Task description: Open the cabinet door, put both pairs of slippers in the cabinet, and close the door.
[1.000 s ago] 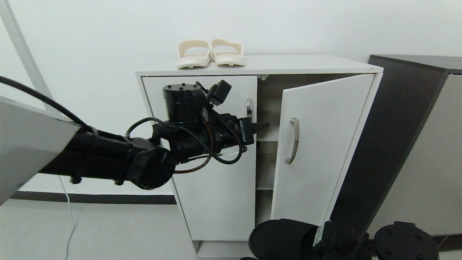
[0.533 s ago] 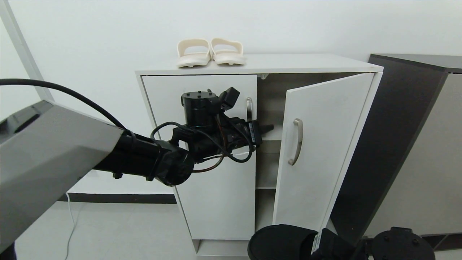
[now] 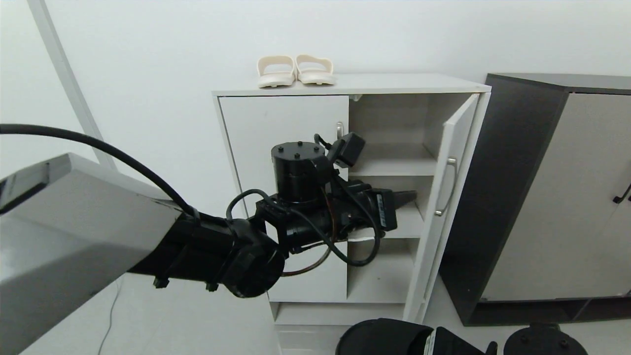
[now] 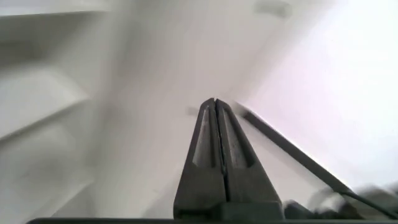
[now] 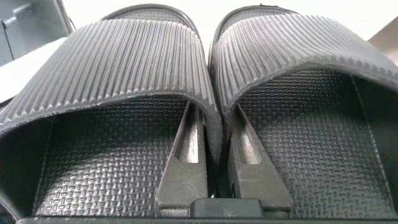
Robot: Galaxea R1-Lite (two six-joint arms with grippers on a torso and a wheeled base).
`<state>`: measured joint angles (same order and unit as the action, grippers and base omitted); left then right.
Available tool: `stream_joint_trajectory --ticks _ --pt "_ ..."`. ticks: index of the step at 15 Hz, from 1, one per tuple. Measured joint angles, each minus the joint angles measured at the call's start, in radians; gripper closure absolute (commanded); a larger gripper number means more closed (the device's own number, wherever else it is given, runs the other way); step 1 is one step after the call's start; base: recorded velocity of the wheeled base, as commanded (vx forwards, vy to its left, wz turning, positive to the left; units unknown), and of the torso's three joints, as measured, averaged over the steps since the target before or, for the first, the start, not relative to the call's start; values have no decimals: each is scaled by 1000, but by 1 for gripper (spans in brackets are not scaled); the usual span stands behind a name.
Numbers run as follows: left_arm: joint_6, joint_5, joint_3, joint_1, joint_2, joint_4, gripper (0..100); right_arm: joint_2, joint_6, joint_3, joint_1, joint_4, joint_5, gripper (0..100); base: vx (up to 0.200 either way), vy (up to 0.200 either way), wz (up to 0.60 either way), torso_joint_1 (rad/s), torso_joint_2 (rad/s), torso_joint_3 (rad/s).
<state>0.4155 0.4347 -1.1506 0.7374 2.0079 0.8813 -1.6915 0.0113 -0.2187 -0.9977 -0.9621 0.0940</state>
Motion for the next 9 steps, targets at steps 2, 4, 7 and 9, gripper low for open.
stream_joint_trajectory --ticks 2,4,7,9 --pt "1 0 20 16 -10 25 100 0 0 1 0 0 -2 100 0 0 0 0 0 0" --pt "1 -2 26 13 -11 27 100 0 0 2 -3 1 -1 100 0 0 0 0 0 0" --pt "1 -2 31 -6 -14 28 100 0 1 2 -1 1 -1 100 0 0 0 0 0 0" --pt "1 -4 31 -14 -16 28 100 -1 1 3 -2 0 -1 100 0 0 0 0 0 0"
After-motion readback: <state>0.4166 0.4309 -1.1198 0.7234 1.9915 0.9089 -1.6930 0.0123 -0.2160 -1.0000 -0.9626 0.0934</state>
